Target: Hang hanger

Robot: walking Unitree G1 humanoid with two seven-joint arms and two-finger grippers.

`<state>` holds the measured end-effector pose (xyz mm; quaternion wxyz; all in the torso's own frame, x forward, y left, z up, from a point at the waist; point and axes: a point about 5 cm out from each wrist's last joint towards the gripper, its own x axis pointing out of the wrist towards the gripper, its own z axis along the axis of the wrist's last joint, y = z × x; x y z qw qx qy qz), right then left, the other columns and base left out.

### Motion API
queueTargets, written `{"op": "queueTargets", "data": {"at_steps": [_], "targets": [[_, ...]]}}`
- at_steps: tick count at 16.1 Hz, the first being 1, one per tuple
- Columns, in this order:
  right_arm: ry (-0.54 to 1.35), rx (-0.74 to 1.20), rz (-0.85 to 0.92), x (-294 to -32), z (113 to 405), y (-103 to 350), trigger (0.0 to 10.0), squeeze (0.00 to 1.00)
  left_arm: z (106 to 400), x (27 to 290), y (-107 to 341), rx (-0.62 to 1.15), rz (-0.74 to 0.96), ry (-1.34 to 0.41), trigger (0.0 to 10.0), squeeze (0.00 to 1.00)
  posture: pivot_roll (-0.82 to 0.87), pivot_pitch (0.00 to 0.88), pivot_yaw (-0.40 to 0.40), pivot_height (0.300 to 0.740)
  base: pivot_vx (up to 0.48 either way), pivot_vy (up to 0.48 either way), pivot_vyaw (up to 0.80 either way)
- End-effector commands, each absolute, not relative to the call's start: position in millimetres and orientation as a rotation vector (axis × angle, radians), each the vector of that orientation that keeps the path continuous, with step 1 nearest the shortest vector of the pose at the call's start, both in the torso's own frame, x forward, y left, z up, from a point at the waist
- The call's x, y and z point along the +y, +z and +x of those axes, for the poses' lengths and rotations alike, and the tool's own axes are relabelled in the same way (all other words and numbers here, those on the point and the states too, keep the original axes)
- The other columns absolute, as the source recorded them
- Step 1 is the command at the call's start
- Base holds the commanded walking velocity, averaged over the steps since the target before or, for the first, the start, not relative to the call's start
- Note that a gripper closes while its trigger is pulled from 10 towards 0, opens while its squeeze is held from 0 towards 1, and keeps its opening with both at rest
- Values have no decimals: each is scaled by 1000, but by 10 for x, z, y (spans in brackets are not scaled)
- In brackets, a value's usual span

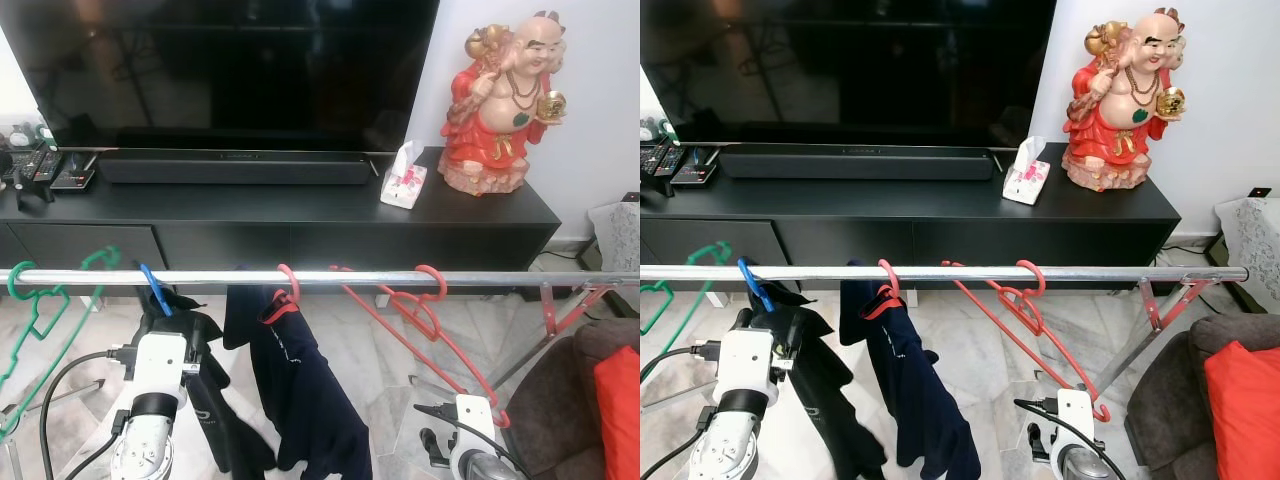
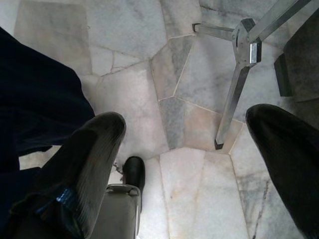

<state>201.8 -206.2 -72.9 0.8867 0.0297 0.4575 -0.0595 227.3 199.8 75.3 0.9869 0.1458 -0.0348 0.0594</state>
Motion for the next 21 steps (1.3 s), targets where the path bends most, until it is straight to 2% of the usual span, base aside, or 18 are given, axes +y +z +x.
{"op": "queueTargets", "data": {"at_steps": [1, 10, 18, 21], "targets": [[-137, 949, 64, -2094, 2022, -722, 10000, 0, 2285, 1965, 750, -74, 296, 111, 10000, 0, -5, 0, -75, 740, 0, 0, 0], [-136, 948, 61, -2098, 2028, -718, 10000, 0, 2295, 1957, 762, -82, 290, 119, 10000, 0, -5, 0, -78, 740, 0, 0, 0], [-133, 948, 61, -2098, 2031, -716, 10000, 0, 2300, 1955, 766, -84, 291, 120, 10000, 0, -5, 0, -80, 740, -274, 0, 0], [-131, 948, 60, -2098, 2031, -716, 10000, 0, 2304, 1959, 753, -73, 297, 121, 10000, 0, -5, 0, -80, 740, 0, 0, 0]]}}
